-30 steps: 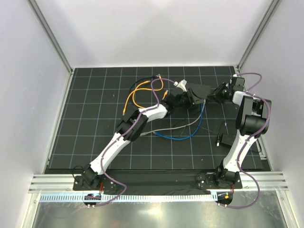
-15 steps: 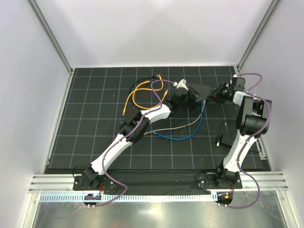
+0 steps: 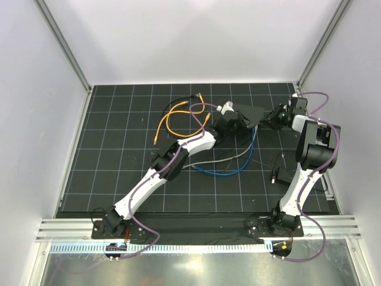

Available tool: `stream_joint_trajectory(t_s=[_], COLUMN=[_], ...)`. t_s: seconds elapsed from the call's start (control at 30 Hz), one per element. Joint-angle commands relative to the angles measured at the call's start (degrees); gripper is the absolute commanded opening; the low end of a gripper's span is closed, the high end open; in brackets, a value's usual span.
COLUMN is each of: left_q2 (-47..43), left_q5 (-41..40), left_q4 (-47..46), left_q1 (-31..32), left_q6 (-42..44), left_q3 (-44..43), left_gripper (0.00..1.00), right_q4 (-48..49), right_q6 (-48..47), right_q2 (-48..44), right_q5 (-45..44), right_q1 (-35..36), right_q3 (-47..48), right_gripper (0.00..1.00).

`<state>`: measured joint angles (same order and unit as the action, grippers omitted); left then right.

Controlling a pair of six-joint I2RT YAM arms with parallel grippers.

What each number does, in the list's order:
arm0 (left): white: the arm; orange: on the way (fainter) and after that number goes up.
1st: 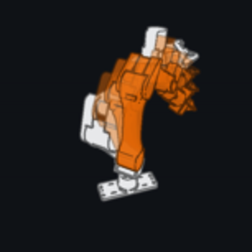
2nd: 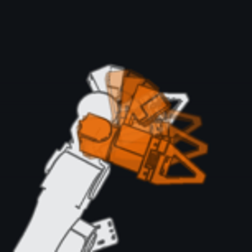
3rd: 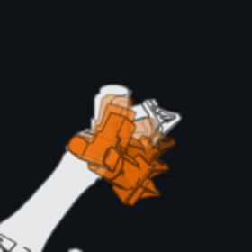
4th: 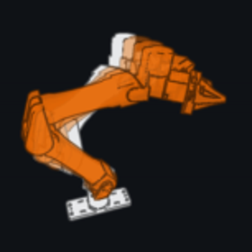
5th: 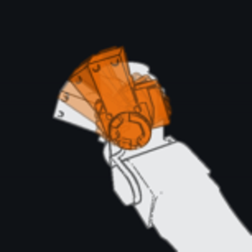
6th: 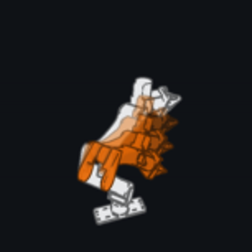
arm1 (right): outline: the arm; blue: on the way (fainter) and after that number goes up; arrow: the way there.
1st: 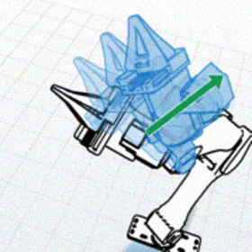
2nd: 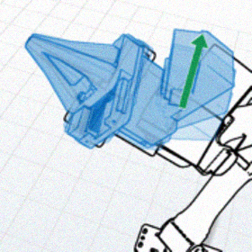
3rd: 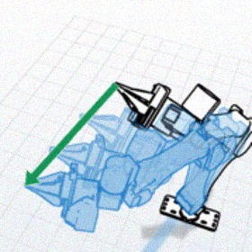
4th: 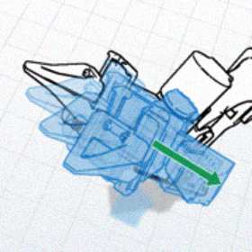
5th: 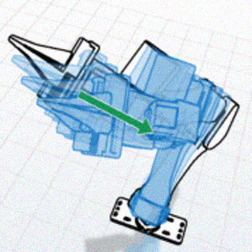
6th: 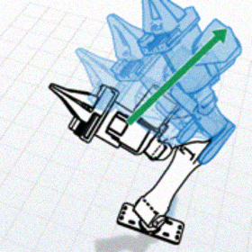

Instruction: Pull the plug from the switch port

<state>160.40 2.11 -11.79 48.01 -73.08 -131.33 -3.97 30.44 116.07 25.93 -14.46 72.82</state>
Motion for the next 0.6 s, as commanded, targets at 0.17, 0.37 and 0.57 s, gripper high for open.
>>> stream_joint_trajectory(t_s=[0.17,0.37,0.57], left_q2=[1.3,3.0,3.9], left_q5=[-4.9,-6.1,-7.8], left_q4=[4.4,4.9,4.7], left_q1=[0.5,0.9,0.9], left_q6=[-0.6,-1.5,-2.2], left_q3=[-3.5,-5.6,-6.1], left_gripper=[0.35,0.36,0.35], right_q4=[0.9,0.9,1.0], right_q6=[0.8,0.8,0.9], right_q2=[-1.4,-1.5,-1.4], right_q5=[1.1,1.0,1.1], right_q1=[0.0,0.0,0.0], right_q3=[-0.6,-0.7,-0.6], right_gripper=[0.30,0.30,0.29])
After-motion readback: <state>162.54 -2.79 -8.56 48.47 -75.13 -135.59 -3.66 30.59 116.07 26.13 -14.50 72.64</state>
